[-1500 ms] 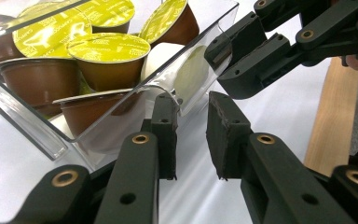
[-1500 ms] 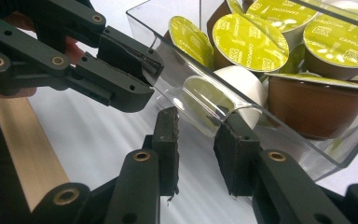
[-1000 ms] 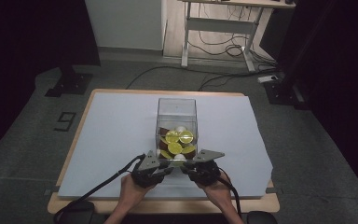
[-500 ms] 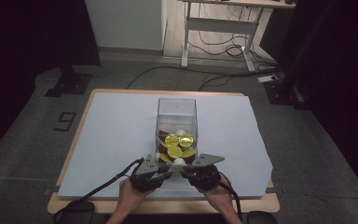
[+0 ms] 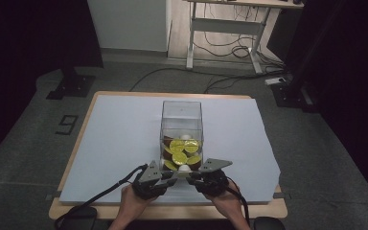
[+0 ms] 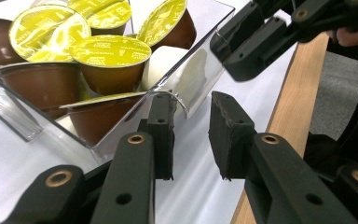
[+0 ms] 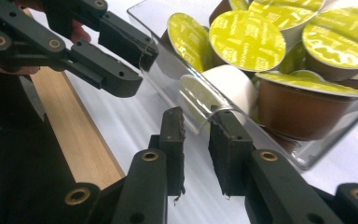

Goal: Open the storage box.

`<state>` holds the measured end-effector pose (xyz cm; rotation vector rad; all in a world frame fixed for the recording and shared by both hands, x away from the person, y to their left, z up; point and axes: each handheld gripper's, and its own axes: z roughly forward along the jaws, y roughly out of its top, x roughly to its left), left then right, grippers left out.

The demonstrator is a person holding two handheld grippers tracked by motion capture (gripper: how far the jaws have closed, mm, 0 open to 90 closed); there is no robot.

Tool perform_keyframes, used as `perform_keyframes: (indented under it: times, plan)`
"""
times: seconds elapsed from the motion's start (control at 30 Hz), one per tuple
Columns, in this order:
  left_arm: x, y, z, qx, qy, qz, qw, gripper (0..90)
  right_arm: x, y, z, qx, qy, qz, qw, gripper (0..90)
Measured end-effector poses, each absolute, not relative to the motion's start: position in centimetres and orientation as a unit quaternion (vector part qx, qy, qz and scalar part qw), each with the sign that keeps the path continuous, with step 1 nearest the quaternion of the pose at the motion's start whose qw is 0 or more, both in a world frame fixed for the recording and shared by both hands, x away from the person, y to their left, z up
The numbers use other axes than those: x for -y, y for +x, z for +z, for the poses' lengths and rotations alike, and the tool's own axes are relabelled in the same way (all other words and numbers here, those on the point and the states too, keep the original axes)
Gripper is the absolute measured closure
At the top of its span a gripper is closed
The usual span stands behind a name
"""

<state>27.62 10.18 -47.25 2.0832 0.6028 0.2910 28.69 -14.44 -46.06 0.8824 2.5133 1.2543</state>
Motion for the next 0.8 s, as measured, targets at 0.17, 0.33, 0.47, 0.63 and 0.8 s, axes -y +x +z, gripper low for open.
perform_keyframes:
  times: [0.17,0.33,0.47,0.63,0.8]
  plan:
    - [-10.6,27.5,-47.1,-0.248,0.843,0.118,0.462,68.9,15.2,28.6,-45.8,-0.848,0.302,0.425,0.097,72.1]
    - [-11.3,27.3,-47.0,-0.252,0.84,0.116,0.466,67.2,15.7,28.5,-45.7,-0.85,0.303,0.42,0.1,70.7]
    - [-11.9,27.3,-47.1,-0.259,0.838,0.116,0.466,66.5,16.2,28.4,-45.5,-0.849,0.304,0.42,0.102,70.7]
    - [-12.7,27.2,-46.9,-0.263,0.832,0.12,0.473,66.5,16.6,28.3,-45.2,-0.846,0.296,0.432,0.1,71.2]
    - [-13.3,27.3,-46.4,-0.269,0.829,0.125,0.475,66.5,17.1,28.4,-44.9,-0.84,0.302,0.439,0.1,71.4]
